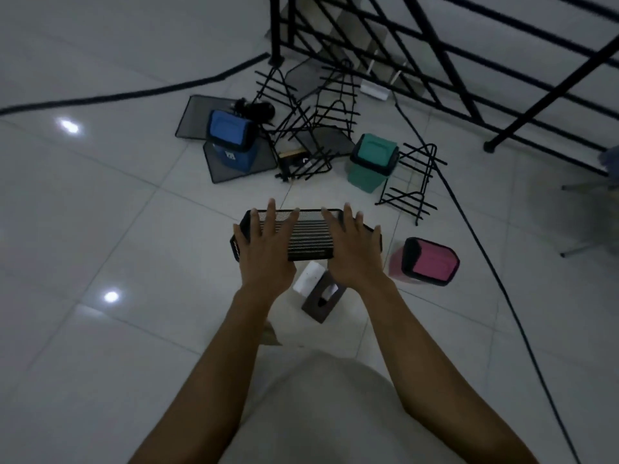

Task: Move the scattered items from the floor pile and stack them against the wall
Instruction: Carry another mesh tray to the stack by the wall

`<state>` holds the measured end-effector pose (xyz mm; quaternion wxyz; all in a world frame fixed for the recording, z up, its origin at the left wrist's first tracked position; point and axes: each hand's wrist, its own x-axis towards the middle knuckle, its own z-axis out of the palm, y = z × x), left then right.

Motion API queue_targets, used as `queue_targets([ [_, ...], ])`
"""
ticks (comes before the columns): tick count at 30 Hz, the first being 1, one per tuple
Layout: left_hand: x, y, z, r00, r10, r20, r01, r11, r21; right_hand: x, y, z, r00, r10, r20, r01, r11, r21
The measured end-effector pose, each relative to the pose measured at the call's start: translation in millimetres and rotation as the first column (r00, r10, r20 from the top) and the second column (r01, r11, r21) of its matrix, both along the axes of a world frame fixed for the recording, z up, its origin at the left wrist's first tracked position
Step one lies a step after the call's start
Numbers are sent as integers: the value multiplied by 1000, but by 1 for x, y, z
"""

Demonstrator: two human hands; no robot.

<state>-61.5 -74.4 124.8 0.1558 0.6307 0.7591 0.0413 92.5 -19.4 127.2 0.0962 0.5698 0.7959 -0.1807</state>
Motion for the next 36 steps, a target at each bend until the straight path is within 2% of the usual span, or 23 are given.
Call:
queue_targets([
  [4, 24, -44, -6, 994, 109, 29, -108, 994, -28, 18, -28, -4, 993, 112, 21, -111, 993, -50],
  [9, 30, -98, -2, 964, 263, -30, -263, 965, -15, 10, -57, -2, 962, 274, -11, -273, 956, -102],
  [15, 15, -167, 6, 873, 484, -57, -482, 875, 49, -32, -96, 6, 868, 496, -30, -497, 867, -46],
  [18, 11, -205, 8, 809, 586, -53, -582, 810, 75, -52, -121, 7, 788, 615, -27, -615, 788, 13],
  [23, 13, -288, 5, 655, 754, -53, -749, 657, 86, -83, -189, 5, 634, 772, -52, -771, 636, 34],
  [29, 39, -411, -3, 431, 901, -56, -896, 435, 93, -96, -302, -5, 424, 899, -109, -902, 430, 42],
  [32, 61, -462, 0, 299, 954, -37, -953, 300, 46, -93, -354, -3, 282, 956, -79, -956, 287, 59],
  [36, 76, -517, -1, 141, 989, -42, -987, 144, 71, -107, -410, -5, 111, 992, -54, -992, 114, 50],
])
